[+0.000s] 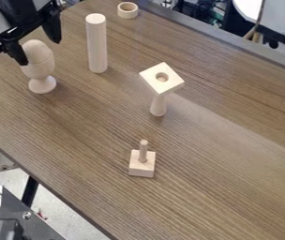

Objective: Put the ball to the cup

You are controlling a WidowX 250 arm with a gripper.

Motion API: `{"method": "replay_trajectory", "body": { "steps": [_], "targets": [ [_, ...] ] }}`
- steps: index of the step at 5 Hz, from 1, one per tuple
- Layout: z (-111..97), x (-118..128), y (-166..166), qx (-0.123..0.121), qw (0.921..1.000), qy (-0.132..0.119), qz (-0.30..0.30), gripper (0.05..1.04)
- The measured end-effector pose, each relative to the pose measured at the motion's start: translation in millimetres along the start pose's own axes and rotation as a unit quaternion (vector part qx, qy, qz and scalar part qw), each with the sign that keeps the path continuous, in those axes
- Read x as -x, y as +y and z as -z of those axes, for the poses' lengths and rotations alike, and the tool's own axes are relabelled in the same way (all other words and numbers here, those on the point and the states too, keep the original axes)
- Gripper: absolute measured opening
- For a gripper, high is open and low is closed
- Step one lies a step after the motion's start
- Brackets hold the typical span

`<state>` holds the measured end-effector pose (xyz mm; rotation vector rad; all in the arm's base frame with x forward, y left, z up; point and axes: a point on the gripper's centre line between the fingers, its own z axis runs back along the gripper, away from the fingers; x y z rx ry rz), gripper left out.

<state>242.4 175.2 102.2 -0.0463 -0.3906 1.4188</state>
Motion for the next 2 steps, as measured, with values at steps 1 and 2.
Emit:
{"method": "replay_trajectory", "body": {
  "steps": [1, 2],
  "targets": [
    [-19.3, -0.6, -13.9, 0.016, 0.9994, -0.023, 0.020, 1.000],
    [-37.8, 6.7, -36.3, 0.037, 0.9971, -0.041, 0.052, 1.000]
  ]
}}
